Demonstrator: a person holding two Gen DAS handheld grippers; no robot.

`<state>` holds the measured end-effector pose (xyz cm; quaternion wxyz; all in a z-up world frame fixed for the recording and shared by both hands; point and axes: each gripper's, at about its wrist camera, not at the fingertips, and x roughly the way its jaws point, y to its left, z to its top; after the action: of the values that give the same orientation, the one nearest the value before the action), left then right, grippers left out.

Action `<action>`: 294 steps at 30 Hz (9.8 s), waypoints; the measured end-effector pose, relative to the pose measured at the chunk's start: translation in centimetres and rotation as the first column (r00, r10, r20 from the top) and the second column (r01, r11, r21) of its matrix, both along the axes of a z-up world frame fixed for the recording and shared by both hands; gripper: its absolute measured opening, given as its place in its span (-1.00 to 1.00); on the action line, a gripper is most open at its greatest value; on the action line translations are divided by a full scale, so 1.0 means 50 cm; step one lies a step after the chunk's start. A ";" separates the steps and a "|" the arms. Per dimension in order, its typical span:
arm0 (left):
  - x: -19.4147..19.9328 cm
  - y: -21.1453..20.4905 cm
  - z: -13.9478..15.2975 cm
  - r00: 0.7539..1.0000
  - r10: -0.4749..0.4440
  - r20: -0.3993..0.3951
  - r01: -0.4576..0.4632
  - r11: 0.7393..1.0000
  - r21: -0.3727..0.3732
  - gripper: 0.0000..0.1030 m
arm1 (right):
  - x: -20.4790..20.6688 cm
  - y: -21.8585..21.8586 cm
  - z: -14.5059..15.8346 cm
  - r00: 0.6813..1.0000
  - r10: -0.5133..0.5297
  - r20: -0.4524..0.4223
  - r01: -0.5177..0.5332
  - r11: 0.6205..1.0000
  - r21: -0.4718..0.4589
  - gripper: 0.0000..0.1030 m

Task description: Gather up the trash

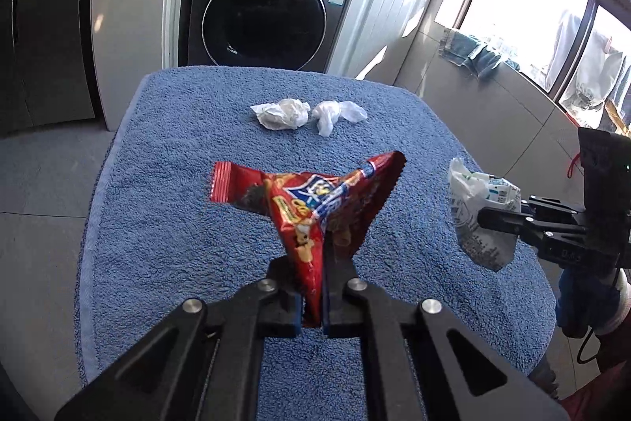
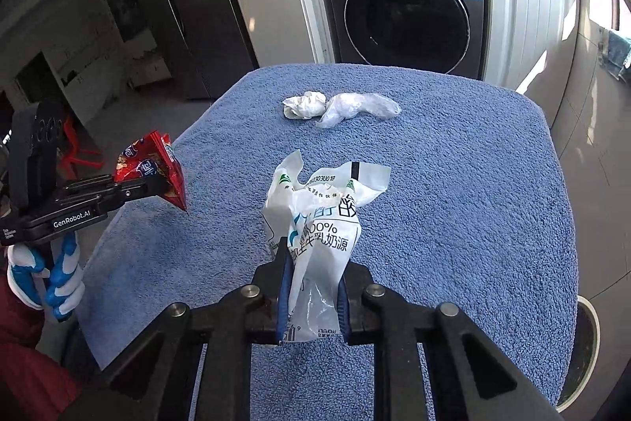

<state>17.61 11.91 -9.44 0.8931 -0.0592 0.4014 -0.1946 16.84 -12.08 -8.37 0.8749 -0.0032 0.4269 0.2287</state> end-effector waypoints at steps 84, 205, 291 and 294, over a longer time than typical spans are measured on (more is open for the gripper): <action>0.136 -1.152 -0.095 0.784 -0.555 -0.278 0.595 0.799 0.082 -0.20 | -0.096 -0.853 -0.228 0.722 -0.683 -0.112 0.679 0.730 -0.079 -0.14; 0.250 -0.097 -0.017 0.999 0.038 -0.032 -0.037 0.999 0.026 -0.72 | 0.202 -0.071 -0.045 0.982 0.182 0.057 -0.174 0.978 -0.117 -0.89; 0.106 -0.871 0.075 0.904 -0.427 0.019 0.412 0.882 0.228 0.22 | -0.075 -0.674 -0.006 0.788 -0.605 0.119 0.616 0.779 -0.117 0.09; 0.093 -0.766 0.113 0.940 -0.332 0.084 0.303 0.920 0.247 0.30 | -0.068 -0.597 0.056 0.823 -0.536 0.189 0.558 0.825 -0.093 0.18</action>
<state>22.27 -26.38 -3.81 0.8736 0.1228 0.3690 -0.2925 13.42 -41.91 -5.57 0.9314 0.0386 0.3562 -0.0647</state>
